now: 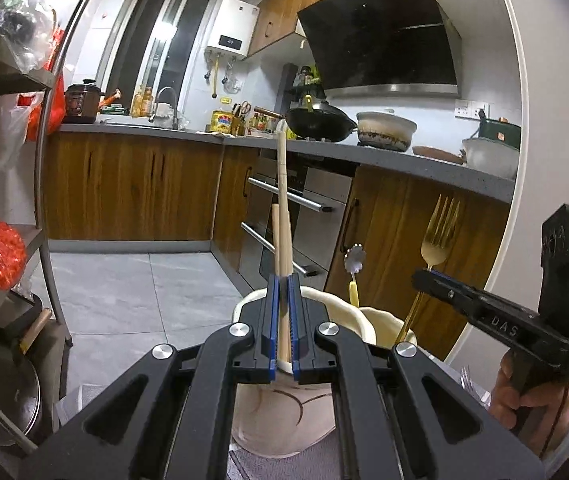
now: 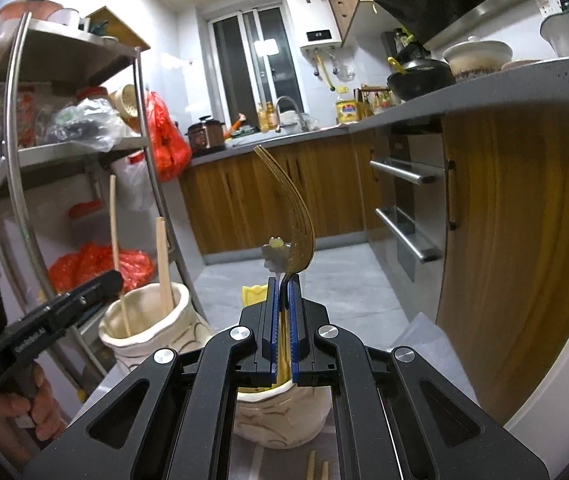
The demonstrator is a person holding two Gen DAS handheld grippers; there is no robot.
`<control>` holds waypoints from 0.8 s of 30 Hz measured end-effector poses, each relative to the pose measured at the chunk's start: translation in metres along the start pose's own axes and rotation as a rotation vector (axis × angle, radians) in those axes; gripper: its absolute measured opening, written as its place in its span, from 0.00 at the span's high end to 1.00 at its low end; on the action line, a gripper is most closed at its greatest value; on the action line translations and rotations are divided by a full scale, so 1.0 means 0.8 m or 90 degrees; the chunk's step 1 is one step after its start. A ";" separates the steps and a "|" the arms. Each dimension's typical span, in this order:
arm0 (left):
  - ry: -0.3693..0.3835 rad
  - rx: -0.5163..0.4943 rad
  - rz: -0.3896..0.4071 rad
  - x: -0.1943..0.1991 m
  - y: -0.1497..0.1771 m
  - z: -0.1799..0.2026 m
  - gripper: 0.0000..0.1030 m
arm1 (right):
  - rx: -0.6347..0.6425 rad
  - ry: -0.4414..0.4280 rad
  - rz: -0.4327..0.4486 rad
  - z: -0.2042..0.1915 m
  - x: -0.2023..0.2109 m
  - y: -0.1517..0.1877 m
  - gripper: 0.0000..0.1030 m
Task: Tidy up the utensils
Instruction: 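Drop the chopstick into the larger cup while the right tool drops the gold fork into the smaller cup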
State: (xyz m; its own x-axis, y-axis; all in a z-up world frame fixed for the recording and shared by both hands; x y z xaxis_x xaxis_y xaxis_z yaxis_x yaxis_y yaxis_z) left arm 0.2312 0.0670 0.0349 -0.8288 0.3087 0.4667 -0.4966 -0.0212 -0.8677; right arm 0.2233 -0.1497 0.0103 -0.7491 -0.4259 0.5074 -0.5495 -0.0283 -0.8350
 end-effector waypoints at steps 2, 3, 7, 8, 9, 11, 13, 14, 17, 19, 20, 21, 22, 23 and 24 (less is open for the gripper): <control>-0.004 0.002 -0.003 -0.003 0.002 -0.001 0.96 | -0.009 0.000 0.001 0.006 0.000 0.000 0.95; -0.005 0.006 -0.002 -0.003 0.001 -0.003 0.96 | -0.014 -0.002 -0.001 0.008 -0.001 0.000 0.95; -0.013 0.012 0.002 -0.003 0.001 -0.010 0.96 | -0.015 0.007 -0.007 0.012 -0.002 0.001 0.93; -0.013 0.014 0.000 -0.004 0.001 -0.012 0.95 | -0.014 0.008 -0.007 0.012 -0.002 0.001 0.93; -0.012 0.015 -0.001 -0.005 0.001 -0.012 0.95 | -0.014 0.008 -0.006 0.012 -0.002 0.001 0.93; -0.016 0.017 -0.002 -0.007 0.003 -0.014 0.90 | -0.014 0.009 -0.007 0.012 -0.003 0.001 0.93; -0.020 0.020 0.000 -0.007 0.004 -0.016 0.77 | -0.016 0.014 -0.011 0.013 -0.004 0.002 0.92; -0.021 0.023 0.003 -0.006 0.003 -0.018 0.67 | -0.018 0.017 -0.014 0.015 -0.005 0.003 0.92; -0.023 0.030 0.004 -0.006 0.003 -0.021 0.57 | -0.027 0.019 -0.023 0.018 -0.009 0.004 0.91; -0.021 0.032 0.005 -0.006 0.004 -0.022 0.50 | -0.029 0.020 -0.026 0.019 -0.010 0.005 0.90; -0.024 0.033 0.006 -0.006 0.004 -0.023 0.47 | -0.030 0.020 -0.027 0.020 -0.011 0.006 0.90; -0.024 0.033 0.006 -0.005 0.004 -0.023 0.47 | -0.031 0.019 -0.028 0.020 -0.011 0.006 0.90; -0.024 0.034 0.006 -0.005 0.004 -0.023 0.47 | -0.032 0.019 -0.030 0.021 -0.012 0.007 0.90; -0.024 0.035 0.007 -0.005 0.004 -0.022 0.47 | -0.033 0.018 -0.032 0.021 -0.013 0.007 0.90; -0.024 0.035 0.006 -0.005 0.004 -0.022 0.46 | -0.033 0.019 -0.033 0.022 -0.014 0.007 0.90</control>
Point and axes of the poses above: each gripper's, at about its wrist camera, not at the fingertips, and x roughly against the way its jaws point, z to its right, y to its underside, the point moved 10 cm from there along -x, roughly the way its jaws point, and after that the axes turned 14 degrees about -z, right-handed, at the moved point
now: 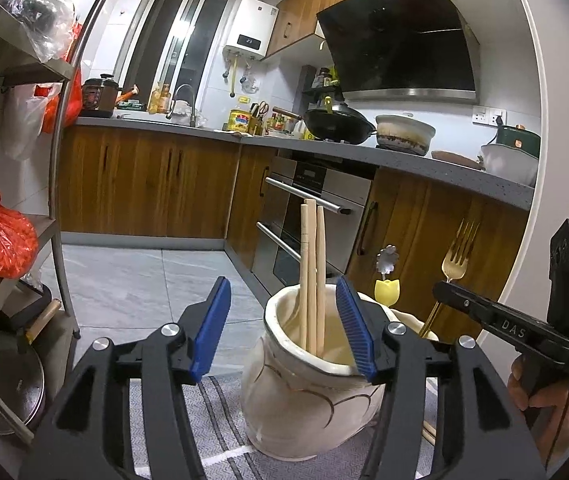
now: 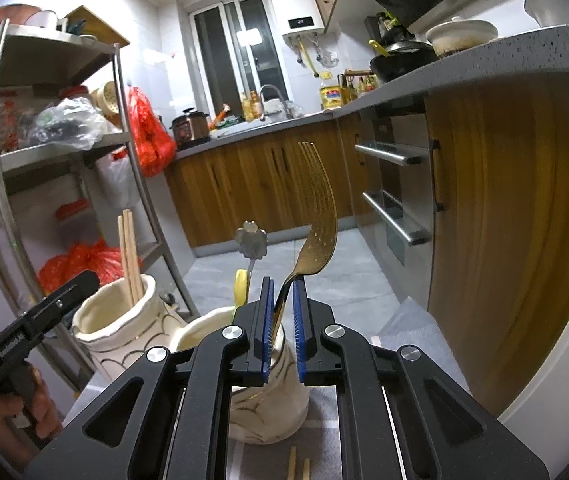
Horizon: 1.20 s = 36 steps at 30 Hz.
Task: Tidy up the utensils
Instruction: 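Drop the chopstick into the larger cup while the right tool drops the gold fork into the smaller cup, then move both open tools back toward the remaining utensils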
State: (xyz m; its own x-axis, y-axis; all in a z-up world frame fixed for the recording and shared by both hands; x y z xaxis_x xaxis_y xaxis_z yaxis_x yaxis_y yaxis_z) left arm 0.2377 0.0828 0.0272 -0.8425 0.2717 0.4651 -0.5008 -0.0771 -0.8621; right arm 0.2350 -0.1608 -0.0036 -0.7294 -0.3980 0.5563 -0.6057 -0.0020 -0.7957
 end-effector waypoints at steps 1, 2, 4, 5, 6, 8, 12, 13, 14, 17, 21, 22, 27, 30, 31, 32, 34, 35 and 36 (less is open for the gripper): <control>0.000 -0.001 0.000 0.000 0.000 0.000 0.46 | 0.000 0.000 -0.001 0.000 -0.001 0.000 0.90; -0.001 -0.001 0.000 0.000 0.000 0.000 0.45 | 0.000 -0.001 -0.002 0.000 -0.001 0.000 0.89; -0.002 -0.001 0.000 0.000 0.000 -0.001 0.43 | 0.000 0.000 -0.003 0.000 -0.001 0.001 0.88; -0.002 -0.001 0.000 0.000 0.000 -0.001 0.42 | 0.000 -0.001 -0.005 0.000 -0.002 0.001 0.85; -0.002 -0.001 0.000 0.000 0.000 -0.001 0.42 | -0.001 -0.006 -0.008 -0.001 -0.003 0.002 0.83; -0.004 -0.002 0.001 0.000 0.000 -0.001 0.40 | 0.001 -0.009 -0.009 -0.003 -0.004 0.002 0.71; -0.007 -0.002 0.003 0.001 -0.001 -0.001 0.36 | 0.007 -0.009 -0.001 -0.006 -0.001 0.002 0.63; -0.008 -0.001 0.004 0.001 0.000 -0.002 0.33 | 0.006 -0.013 -0.001 -0.006 -0.001 0.002 0.58; -0.009 0.000 0.006 0.002 0.000 -0.002 0.31 | 0.005 -0.016 -0.001 -0.006 -0.001 0.002 0.52; -0.011 0.002 0.010 0.003 -0.001 -0.003 0.23 | -0.002 -0.022 0.000 -0.006 0.001 0.001 0.31; -0.022 0.009 0.021 0.007 -0.003 -0.007 0.11 | -0.015 -0.029 0.018 -0.004 0.012 -0.003 0.15; -0.024 0.010 0.024 0.008 -0.004 -0.007 0.08 | -0.017 -0.029 0.022 -0.003 0.014 -0.003 0.10; -0.041 0.019 0.033 0.016 -0.011 -0.008 0.06 | -0.016 -0.016 0.026 -0.006 0.026 -0.004 0.05; -0.047 0.017 0.042 0.033 -0.020 -0.001 0.06 | -0.011 -0.008 0.030 -0.008 0.045 -0.004 0.05; -0.050 0.016 0.045 0.040 -0.023 0.001 0.06 | -0.010 -0.003 0.033 -0.008 0.051 -0.005 0.05; -0.053 0.013 0.050 0.050 -0.024 0.006 0.06 | -0.010 0.000 0.037 -0.008 0.058 -0.006 0.05; -0.053 0.012 0.053 0.065 -0.024 0.013 0.06 | -0.012 0.001 0.048 -0.007 0.075 -0.006 0.05; -0.052 0.011 0.052 0.071 -0.024 0.017 0.06 | -0.014 0.001 0.054 -0.007 0.086 -0.006 0.05; -0.053 0.009 0.049 0.079 -0.021 0.022 0.06 | -0.014 0.001 0.058 -0.007 0.094 -0.005 0.05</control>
Point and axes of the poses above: each gripper's, at about its wrist camera, not at the fingertips, and x roughly against the way its jaws point, z to its right, y to its underside, the point moved 10 cm from there along -x, roughly the way its jaws point, and after that the axes turned 14 degrees about -z, right-handed, at the moved point
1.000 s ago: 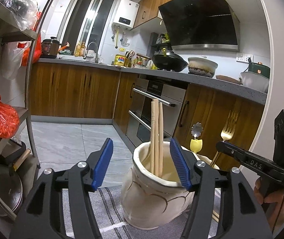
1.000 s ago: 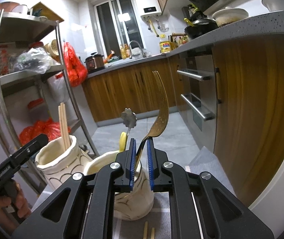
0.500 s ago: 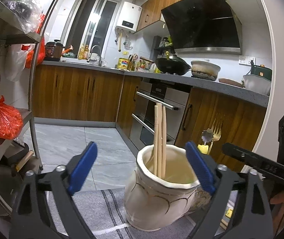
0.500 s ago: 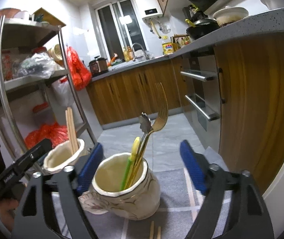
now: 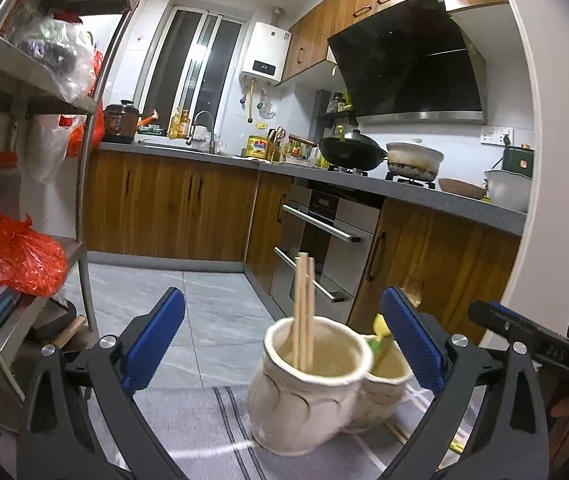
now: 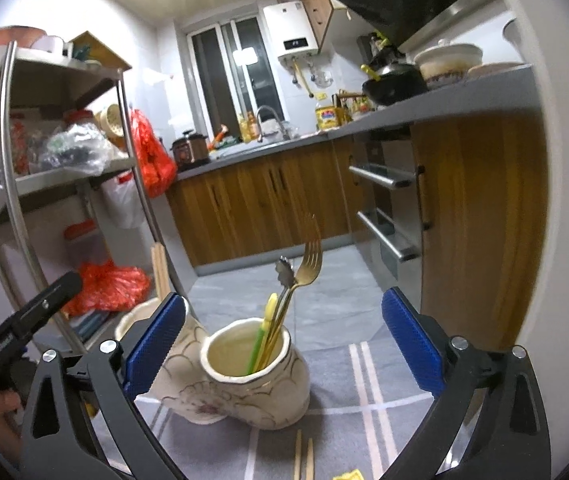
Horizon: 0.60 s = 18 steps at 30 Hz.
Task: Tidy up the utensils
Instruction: 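Move both open tools back toward the remaining utensils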
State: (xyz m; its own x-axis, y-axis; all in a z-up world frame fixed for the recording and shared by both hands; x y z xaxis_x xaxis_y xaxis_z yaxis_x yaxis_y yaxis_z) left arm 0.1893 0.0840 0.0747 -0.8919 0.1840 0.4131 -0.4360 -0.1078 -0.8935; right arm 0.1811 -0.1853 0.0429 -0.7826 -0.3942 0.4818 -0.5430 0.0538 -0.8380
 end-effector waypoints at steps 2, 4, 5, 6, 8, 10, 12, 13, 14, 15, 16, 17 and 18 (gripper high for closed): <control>-0.004 -0.007 -0.006 0.012 0.003 0.008 0.06 | 0.004 -0.001 0.008 -0.002 0.015 0.003 0.05; -0.005 -0.015 -0.011 0.027 0.007 0.019 0.06 | 0.012 0.003 0.011 -0.002 0.026 0.009 0.05; -0.002 -0.017 -0.013 0.033 0.009 0.025 0.06 | 0.016 0.004 0.012 -0.001 0.032 0.012 0.05; 0.002 -0.019 -0.014 0.042 0.011 0.032 0.06 | 0.018 0.002 0.013 -0.001 0.036 0.014 0.05; 0.007 -0.025 -0.018 0.053 0.014 0.044 0.06 | 0.021 -0.002 0.010 0.001 0.044 0.020 0.05; 0.013 -0.034 -0.021 0.066 0.018 0.059 0.05 | 0.020 -0.003 0.006 0.005 0.050 0.024 0.05; 0.019 -0.044 -0.026 0.073 0.022 0.073 0.05 | 0.020 -0.001 0.002 0.011 0.055 0.029 0.05; 0.020 -0.050 -0.028 0.076 0.024 0.080 0.05 | 0.020 0.000 0.000 0.013 0.056 0.030 0.05; 0.021 -0.055 -0.031 0.078 0.026 0.086 0.05 | 0.022 0.003 -0.004 0.017 0.059 0.033 0.05; 0.023 -0.060 -0.035 0.081 0.029 0.093 0.05 | 0.022 0.006 -0.007 0.023 0.062 0.036 0.05; 0.024 -0.064 -0.040 0.082 0.034 0.099 0.05 | 0.022 0.008 -0.011 0.028 0.064 0.038 0.05; 0.026 -0.068 -0.046 0.082 0.038 0.104 0.05 | 0.019 0.011 -0.017 0.034 0.066 0.041 0.05; 0.027 -0.071 -0.051 0.082 0.042 0.108 0.05 | 0.016 0.012 -0.022 0.039 0.066 0.044 0.05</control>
Point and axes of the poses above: each gripper's, at about its wrist camera, not at the fingertips, and x roughly against the way its jaws point, z to its right, y to its underside, the point moved 10 cm from there along -x, roughly the way its jaws point, and after that the axes turned 14 degrees about -z, right-handed, at the moved point
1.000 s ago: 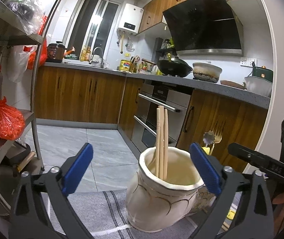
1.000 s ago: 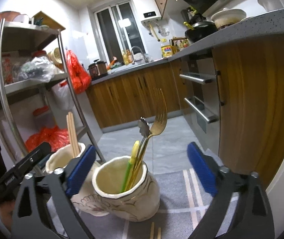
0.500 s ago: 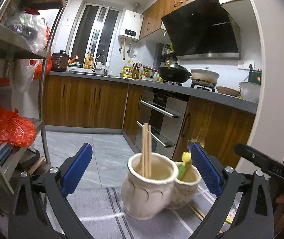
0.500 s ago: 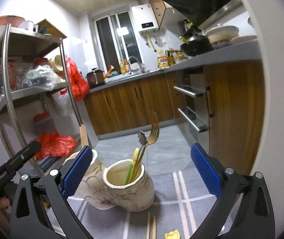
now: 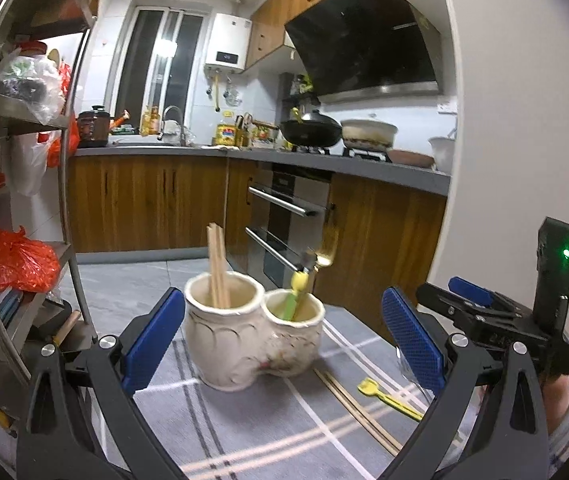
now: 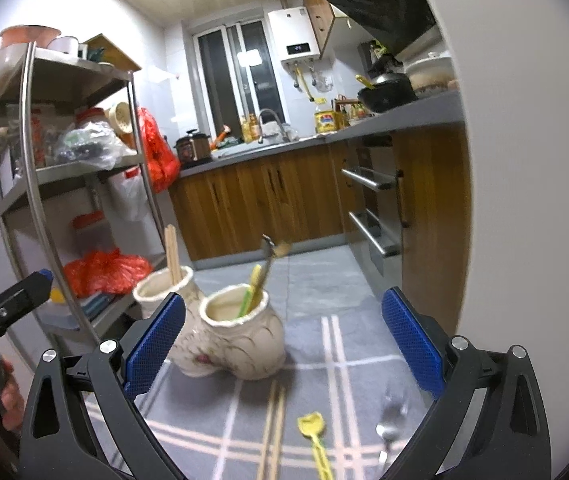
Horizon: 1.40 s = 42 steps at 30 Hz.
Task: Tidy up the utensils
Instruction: 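Move both open tools back toward the remaining utensils, then grasp the yellow green-handled spoon with the right tool while the left tool grasps another chopstick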
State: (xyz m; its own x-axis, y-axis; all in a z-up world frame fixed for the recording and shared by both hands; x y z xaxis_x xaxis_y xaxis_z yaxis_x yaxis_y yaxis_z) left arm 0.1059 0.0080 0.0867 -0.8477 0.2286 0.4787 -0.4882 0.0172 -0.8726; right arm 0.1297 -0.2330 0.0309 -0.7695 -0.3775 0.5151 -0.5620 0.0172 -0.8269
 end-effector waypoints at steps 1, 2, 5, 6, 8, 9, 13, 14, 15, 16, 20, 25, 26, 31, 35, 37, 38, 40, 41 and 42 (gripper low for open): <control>0.001 -0.004 -0.006 -0.002 0.004 0.005 0.05 | -0.005 0.001 -0.008 0.007 0.000 0.003 0.05; 0.002 -0.007 -0.013 -0.004 0.009 0.009 0.05 | -0.010 0.000 -0.014 0.012 -0.001 0.006 0.05; 0.003 -0.012 -0.031 -0.011 0.023 0.013 0.05 | -0.015 0.005 -0.033 0.026 -0.002 0.019 0.05; 0.007 -0.013 -0.041 -0.014 0.030 0.017 0.05 | -0.013 0.008 -0.037 0.030 -0.002 0.023 0.05; 0.009 -0.018 -0.060 -0.022 0.044 0.021 0.05 | -0.007 0.012 -0.052 0.035 -0.006 0.034 0.05; 0.008 -0.021 -0.069 -0.025 0.050 0.022 0.05 | -0.003 0.013 -0.062 0.036 -0.008 0.038 0.05; 0.010 -0.028 -0.097 -0.036 0.071 0.025 0.05 | 0.012 0.027 -0.108 0.040 -0.021 0.065 0.05; 0.012 -0.029 -0.104 -0.039 0.076 0.025 0.05 | 0.012 0.031 -0.119 0.042 -0.025 0.071 0.05; 0.012 -0.029 -0.109 -0.042 0.081 0.026 0.05 | 0.014 0.031 -0.131 0.043 -0.029 0.077 0.05; 0.011 -0.029 -0.113 -0.044 0.084 0.027 0.05 | 0.017 0.033 -0.140 0.043 -0.031 0.082 0.05; 0.011 -0.025 -0.133 -0.055 0.101 0.023 0.06 | 0.054 0.053 -0.186 0.037 -0.047 0.107 0.05; 0.009 -0.015 -0.152 -0.064 0.117 0.016 0.06 | 0.096 0.066 -0.248 0.033 -0.065 0.134 0.05; 0.009 -0.013 -0.156 -0.066 0.120 0.014 0.06 | 0.101 0.066 -0.254 0.032 -0.066 0.136 0.05; 0.016 -0.009 -0.170 -0.074 0.126 0.013 0.06 | 0.137 0.066 -0.275 0.023 -0.071 0.145 0.08; 0.016 -0.017 -0.178 -0.079 0.128 0.017 0.05 | 0.166 0.073 -0.298 0.020 -0.078 0.154 0.24; 0.018 -0.020 -0.183 -0.082 0.130 0.019 0.05 | 0.171 0.072 -0.308 0.020 -0.083 0.157 0.31; 0.017 -0.022 -0.186 -0.083 0.131 0.020 0.05 | 0.175 0.070 -0.313 0.020 -0.084 0.159 0.36; 0.016 -0.024 -0.189 -0.086 0.131 0.022 0.05 | 0.183 0.057 -0.326 0.019 -0.088 0.163 0.44; 0.016 -0.027 -0.192 -0.088 0.131 0.024 0.06 | 0.186 0.050 -0.332 0.017 -0.089 0.164 0.48; 0.015 -0.028 -0.194 -0.089 0.131 0.026 0.05 | 0.190 0.045 -0.337 0.016 -0.091 0.166 0.51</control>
State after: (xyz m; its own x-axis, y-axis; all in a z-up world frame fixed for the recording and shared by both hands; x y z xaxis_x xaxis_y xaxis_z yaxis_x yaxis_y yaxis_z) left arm 0.1110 -0.0264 -0.0370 -0.6587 0.2291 0.7167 -0.7089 0.1304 -0.6932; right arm 0.1150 -0.2149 -0.1191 -0.4333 -0.2020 0.8783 -0.7722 -0.4193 -0.4774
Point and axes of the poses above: each gripper's, at about its wrist camera, not at the fingertips, and x roughly against the way its jaws point, z to its right, y to its underside, the point moved 10 cm from there along -x, roughly the way its jaws point, and after that the axes turned 14 degrees about -z, right-handed, at the moved point
